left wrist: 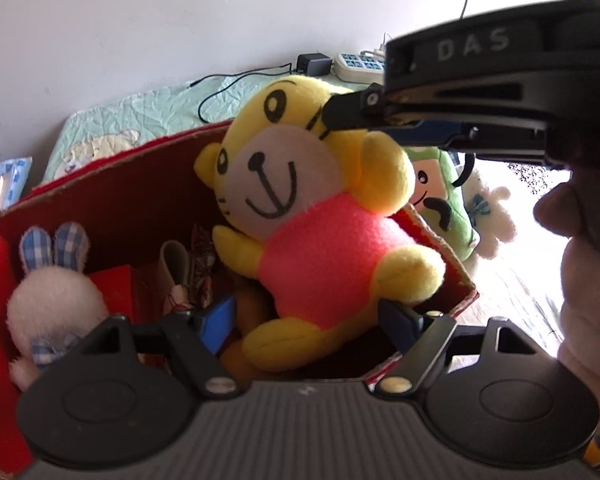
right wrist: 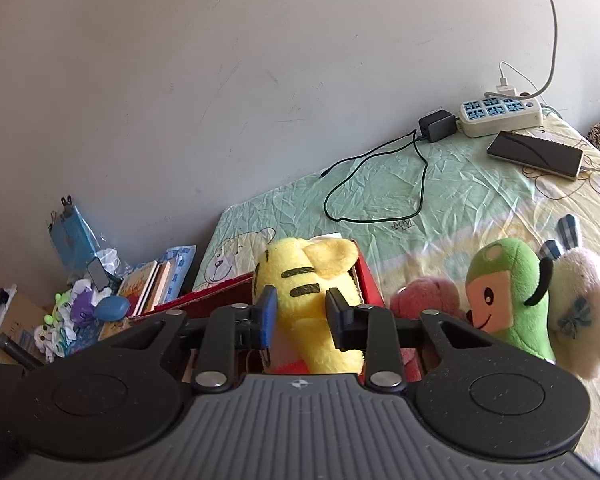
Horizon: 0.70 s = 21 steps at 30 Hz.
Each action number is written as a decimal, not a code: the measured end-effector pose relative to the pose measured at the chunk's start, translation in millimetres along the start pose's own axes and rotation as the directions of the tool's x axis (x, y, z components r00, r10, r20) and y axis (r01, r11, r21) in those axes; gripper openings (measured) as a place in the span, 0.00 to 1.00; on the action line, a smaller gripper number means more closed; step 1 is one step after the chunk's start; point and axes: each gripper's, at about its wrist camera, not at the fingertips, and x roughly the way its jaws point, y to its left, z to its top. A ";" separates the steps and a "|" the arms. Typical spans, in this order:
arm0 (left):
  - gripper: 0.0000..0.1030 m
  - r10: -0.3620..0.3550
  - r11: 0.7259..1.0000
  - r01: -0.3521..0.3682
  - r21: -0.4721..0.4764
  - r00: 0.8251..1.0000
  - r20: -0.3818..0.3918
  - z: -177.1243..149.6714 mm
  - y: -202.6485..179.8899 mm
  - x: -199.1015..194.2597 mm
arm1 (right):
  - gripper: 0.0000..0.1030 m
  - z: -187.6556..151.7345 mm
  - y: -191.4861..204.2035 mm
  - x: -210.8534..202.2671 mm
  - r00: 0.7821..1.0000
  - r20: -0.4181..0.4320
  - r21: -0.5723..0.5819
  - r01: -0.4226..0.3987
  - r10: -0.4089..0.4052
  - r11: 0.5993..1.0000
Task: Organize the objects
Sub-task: 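Lower the tiger into the red box and open the right gripper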
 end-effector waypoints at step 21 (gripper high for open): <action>0.83 0.047 0.998 -0.050 -0.036 0.995 -0.093 9.6 -4.9 13.4 | 0.34 -12.7 -15.5 1.1 0.999 -0.019 -0.007 0.030 -0.030 1.000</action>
